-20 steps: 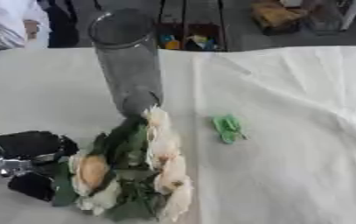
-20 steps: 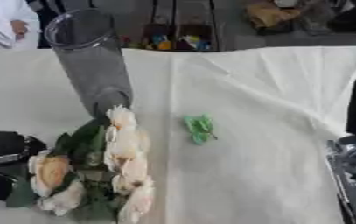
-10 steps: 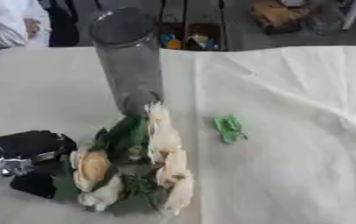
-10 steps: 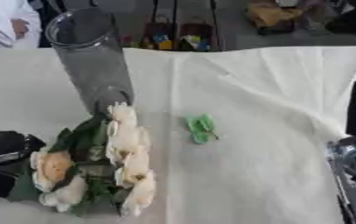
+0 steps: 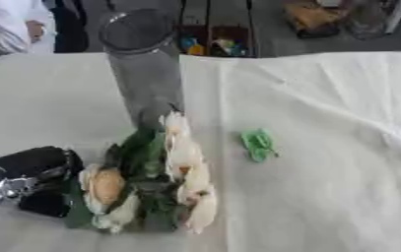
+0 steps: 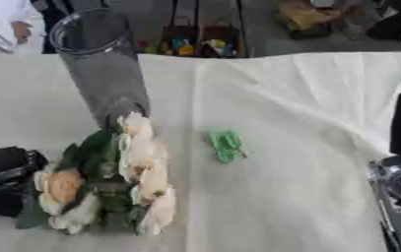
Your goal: Arrange flowers into the vase.
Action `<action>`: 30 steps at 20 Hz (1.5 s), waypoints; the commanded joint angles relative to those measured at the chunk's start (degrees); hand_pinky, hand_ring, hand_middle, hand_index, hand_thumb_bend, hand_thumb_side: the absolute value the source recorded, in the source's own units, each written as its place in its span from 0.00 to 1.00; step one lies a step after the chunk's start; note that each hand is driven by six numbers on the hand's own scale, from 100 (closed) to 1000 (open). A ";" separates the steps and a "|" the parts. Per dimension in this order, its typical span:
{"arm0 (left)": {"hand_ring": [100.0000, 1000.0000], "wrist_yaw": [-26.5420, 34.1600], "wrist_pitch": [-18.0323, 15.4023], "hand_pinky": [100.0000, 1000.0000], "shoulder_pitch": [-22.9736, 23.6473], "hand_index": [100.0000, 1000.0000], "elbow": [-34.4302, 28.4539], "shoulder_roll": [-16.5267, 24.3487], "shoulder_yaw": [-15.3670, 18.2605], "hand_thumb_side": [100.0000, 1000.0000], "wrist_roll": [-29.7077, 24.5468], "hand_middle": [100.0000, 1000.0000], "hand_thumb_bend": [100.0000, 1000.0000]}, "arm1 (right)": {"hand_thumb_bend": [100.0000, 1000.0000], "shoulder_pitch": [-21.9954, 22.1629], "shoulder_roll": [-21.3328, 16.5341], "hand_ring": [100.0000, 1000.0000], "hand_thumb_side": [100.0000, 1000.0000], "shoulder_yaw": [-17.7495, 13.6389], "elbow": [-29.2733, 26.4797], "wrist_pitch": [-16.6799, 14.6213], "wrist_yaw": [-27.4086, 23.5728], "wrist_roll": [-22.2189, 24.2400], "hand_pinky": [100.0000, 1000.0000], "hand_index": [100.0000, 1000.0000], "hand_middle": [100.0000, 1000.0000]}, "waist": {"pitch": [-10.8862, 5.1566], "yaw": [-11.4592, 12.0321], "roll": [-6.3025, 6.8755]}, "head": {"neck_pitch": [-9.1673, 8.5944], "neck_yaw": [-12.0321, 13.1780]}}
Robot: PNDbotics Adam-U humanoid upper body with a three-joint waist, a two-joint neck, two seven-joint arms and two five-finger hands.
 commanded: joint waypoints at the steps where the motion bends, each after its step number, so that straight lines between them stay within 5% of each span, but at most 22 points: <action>1: 0.23 -0.42 0.41 0.04 -1.19 0.38 1.13 0.62 0.33 0.68 1.18 0.31 0.00 | 0.00 -0.65 -0.33 0.50 0.97 -0.07 -0.91 -0.17 -0.71 0.22 0.54 0.70 0.45 | -0.82 -0.07 0.06 | -0.55 0.22; 4: 0.23 -0.92 0.29 0.03 -1.60 0.37 2.09 0.18 0.22 0.68 1.53 0.30 0.00 | 0.00 -0.67 -0.36 0.50 0.97 -0.07 -0.91 -0.21 -0.81 0.27 0.54 0.70 0.45 | -0.77 -0.12 0.08 | -0.57 0.24; 9: 0.03 -0.72 0.07 0.00 -2.08 0.17 2.88 -0.07 0.41 0.61 1.76 0.12 0.00 | 0.00 -0.57 -0.41 0.50 0.97 -0.02 -0.91 -0.19 -1.00 0.44 0.54 0.69 0.45 | -0.69 -0.19 0.21 | -0.47 0.23; 15: 0.00 -0.34 -0.24 0.00 -2.37 0.05 2.12 0.21 0.91 0.59 1.76 0.00 0.00 | 0.00 -0.42 -0.41 0.50 0.97 0.02 -0.91 -0.15 -1.32 0.54 0.54 0.69 0.45 | -0.77 -0.19 0.32 | -0.57 0.29; 30: 0.00 -0.01 -0.86 0.00 -2.46 0.00 -1.89 1.17 2.43 0.50 2.45 0.00 0.00 | 0.00 -0.01 -0.35 0.50 0.98 -0.01 -0.91 0.18 -1.95 0.72 0.54 0.70 0.44 | -1.07 -0.14 0.69 | -0.65 0.29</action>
